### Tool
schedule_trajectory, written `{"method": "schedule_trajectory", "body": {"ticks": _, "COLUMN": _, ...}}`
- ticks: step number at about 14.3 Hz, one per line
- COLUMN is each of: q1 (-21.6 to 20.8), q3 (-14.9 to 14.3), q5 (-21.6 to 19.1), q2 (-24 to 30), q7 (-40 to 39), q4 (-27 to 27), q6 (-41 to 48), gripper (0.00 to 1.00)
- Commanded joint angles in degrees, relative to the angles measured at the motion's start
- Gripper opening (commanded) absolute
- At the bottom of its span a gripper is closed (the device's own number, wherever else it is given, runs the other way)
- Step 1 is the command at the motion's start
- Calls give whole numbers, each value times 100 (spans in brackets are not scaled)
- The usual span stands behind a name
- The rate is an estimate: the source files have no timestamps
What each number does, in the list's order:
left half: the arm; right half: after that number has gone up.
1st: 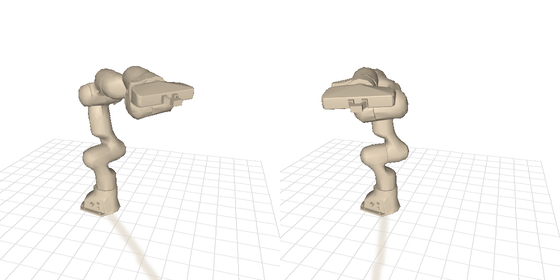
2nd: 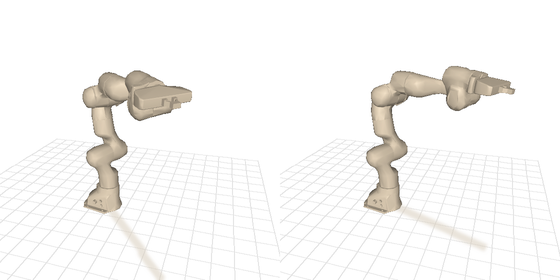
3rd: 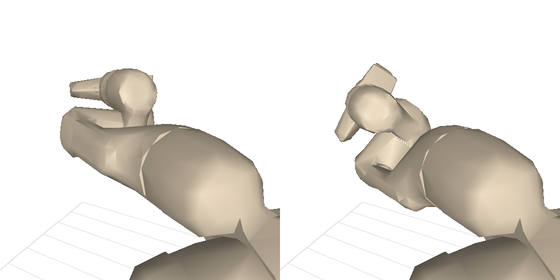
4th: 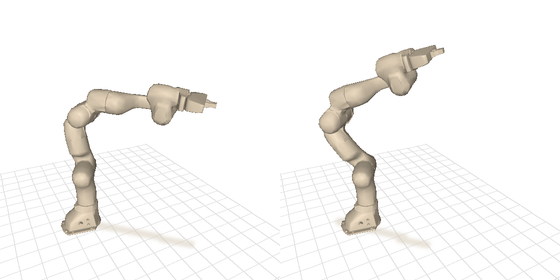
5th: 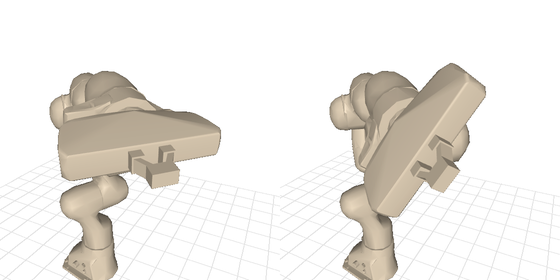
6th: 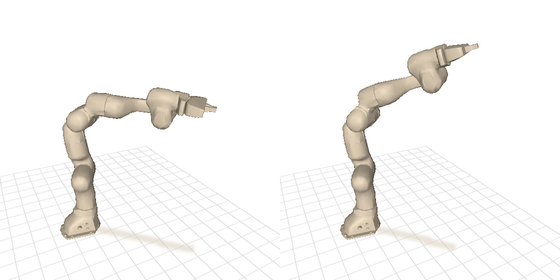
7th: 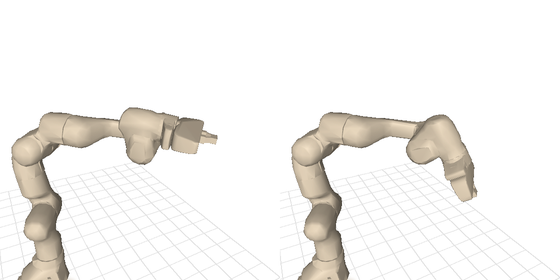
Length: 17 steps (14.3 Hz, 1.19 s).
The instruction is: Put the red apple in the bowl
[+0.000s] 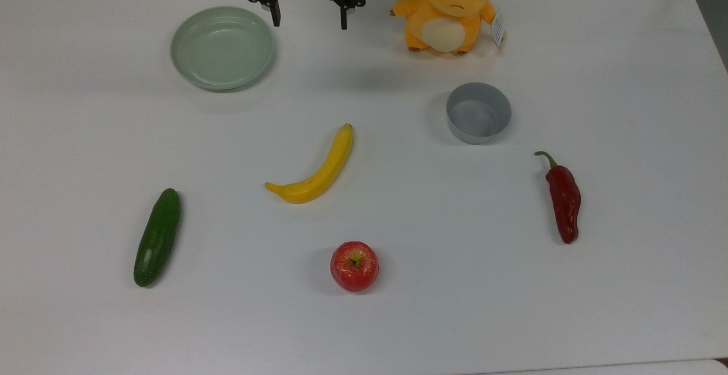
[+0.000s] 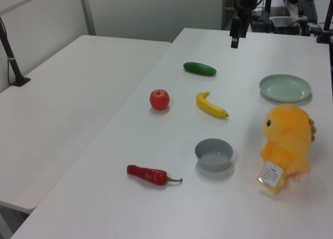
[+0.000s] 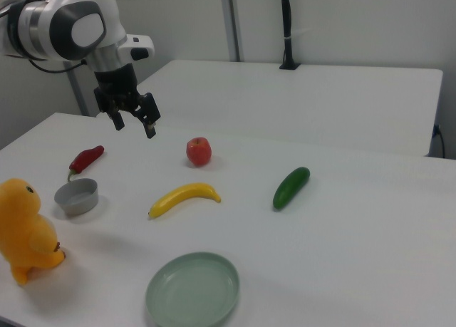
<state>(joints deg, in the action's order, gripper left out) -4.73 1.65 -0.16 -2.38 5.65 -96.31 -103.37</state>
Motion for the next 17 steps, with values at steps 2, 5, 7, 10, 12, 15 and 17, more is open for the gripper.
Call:
{"method": "schedule_trajectory", "body": {"ticks": 2, "q1": -11, "q3": 29, "q5": -134, "q2": -43, "q7": -187, "q4": -90, "q6": -17, "gripper": 100}}
{"method": "schedule_trajectory", "body": {"ticks": 5, "q1": 33, "q3": 29, "q5": -142, "q2": -43, "q7": -187, "q4": -81, "q6": -17, "gripper": 100}}
{"method": "schedule_trajectory", "body": {"ticks": 7, "q1": 77, "q3": 38, "q5": -142, "q2": -52, "q7": -195, "q4": -81, "q6": -17, "gripper": 100}}
{"method": "schedule_trajectory", "body": {"ticks": 10, "q1": 121, "q3": 38, "q5": -151, "q2": -113, "q7": -169, "q4": -64, "q6": -60, "gripper": 100}}
{"method": "schedule_trajectory", "body": {"ticks": 12, "q1": 138, "q3": 107, "q5": -151, "q2": -305, "q7": -134, "q4": -38, "q6": -148, "gripper": 100}}
{"method": "schedule_trajectory", "body": {"ticks": 15, "q1": 130, "q3": 178, "q5": -160, "q2": -710, "q7": 128, "q4": 295, "q6": -201, "gripper": 100}}
{"method": "schedule_trajectory", "body": {"ticks": 17, "q1": 51, "q3": 178, "q5": -151, "q2": -1087, "q7": 663, "q4": 568, "q6": -297, "gripper": 100}}
